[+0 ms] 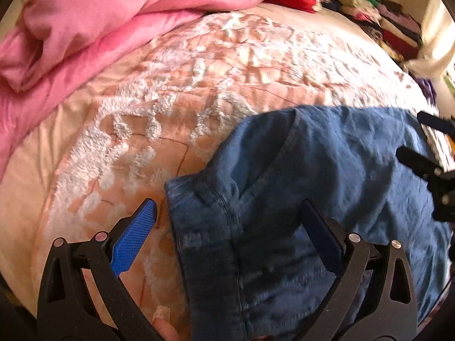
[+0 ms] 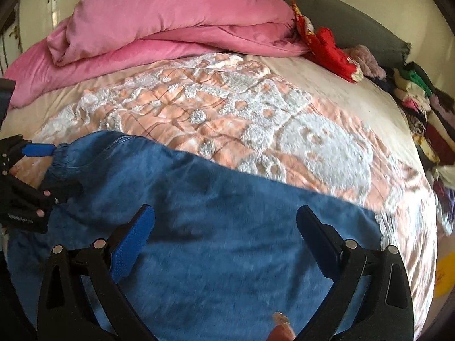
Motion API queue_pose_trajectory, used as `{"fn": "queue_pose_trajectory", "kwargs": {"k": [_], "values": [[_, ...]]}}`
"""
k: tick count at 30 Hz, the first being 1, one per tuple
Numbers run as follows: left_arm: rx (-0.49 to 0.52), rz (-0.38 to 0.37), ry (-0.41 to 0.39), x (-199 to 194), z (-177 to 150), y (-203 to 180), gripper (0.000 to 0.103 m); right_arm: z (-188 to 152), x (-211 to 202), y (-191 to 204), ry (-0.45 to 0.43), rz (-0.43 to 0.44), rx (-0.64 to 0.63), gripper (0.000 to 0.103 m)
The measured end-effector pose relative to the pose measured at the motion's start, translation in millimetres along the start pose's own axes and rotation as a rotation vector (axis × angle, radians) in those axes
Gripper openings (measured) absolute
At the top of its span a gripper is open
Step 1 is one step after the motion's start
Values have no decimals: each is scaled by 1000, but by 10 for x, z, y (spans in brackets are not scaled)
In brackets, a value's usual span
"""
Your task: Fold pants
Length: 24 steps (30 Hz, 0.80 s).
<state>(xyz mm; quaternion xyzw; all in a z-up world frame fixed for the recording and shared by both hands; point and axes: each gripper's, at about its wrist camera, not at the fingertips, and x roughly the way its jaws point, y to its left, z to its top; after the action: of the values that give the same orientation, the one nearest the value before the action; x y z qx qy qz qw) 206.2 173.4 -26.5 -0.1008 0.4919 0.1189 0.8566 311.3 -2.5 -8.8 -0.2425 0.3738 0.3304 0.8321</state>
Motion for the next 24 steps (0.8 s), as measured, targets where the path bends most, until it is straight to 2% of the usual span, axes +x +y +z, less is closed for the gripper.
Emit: {"fn": "queue_pose_trajectory", "kwargs": {"k": [3, 4, 5, 7, 10, 14, 21, 22, 23, 24], "values": [[-25, -20, 4, 79, 70, 44, 94, 69, 137, 1, 18, -3, -28, 99], [-17, -6, -1, 102, 94, 35, 89, 103, 202, 0, 25, -2, -35, 99], [-7, 2, -6, 122, 116, 20, 78, 125, 249, -9, 33, 3, -37, 99], [-3, 1, -4, 159, 158, 23, 64, 175, 329, -10, 43, 5, -42, 99], [-5, -9, -23, 163, 179, 53, 34, 253, 470, 25, 65, 17, -84, 99], [7, -43, -106, -78, 109, 80, 32, 292, 608, 149, 95, 22, -176, 99], [60, -108, -210, -562, -26, -27, 31, 353, 605, 376, 54, 75, -305, 97], [68, -110, -217, -590, -36, -45, 31, 357, 605, 425, 57, 84, -325, 92], [75, -110, -220, -616, -48, -60, 31, 355, 601, 449, 62, 96, -331, 75], [81, -113, -222, -640, -67, -79, 31, 351, 589, 466, 71, 124, -325, 65]]}}
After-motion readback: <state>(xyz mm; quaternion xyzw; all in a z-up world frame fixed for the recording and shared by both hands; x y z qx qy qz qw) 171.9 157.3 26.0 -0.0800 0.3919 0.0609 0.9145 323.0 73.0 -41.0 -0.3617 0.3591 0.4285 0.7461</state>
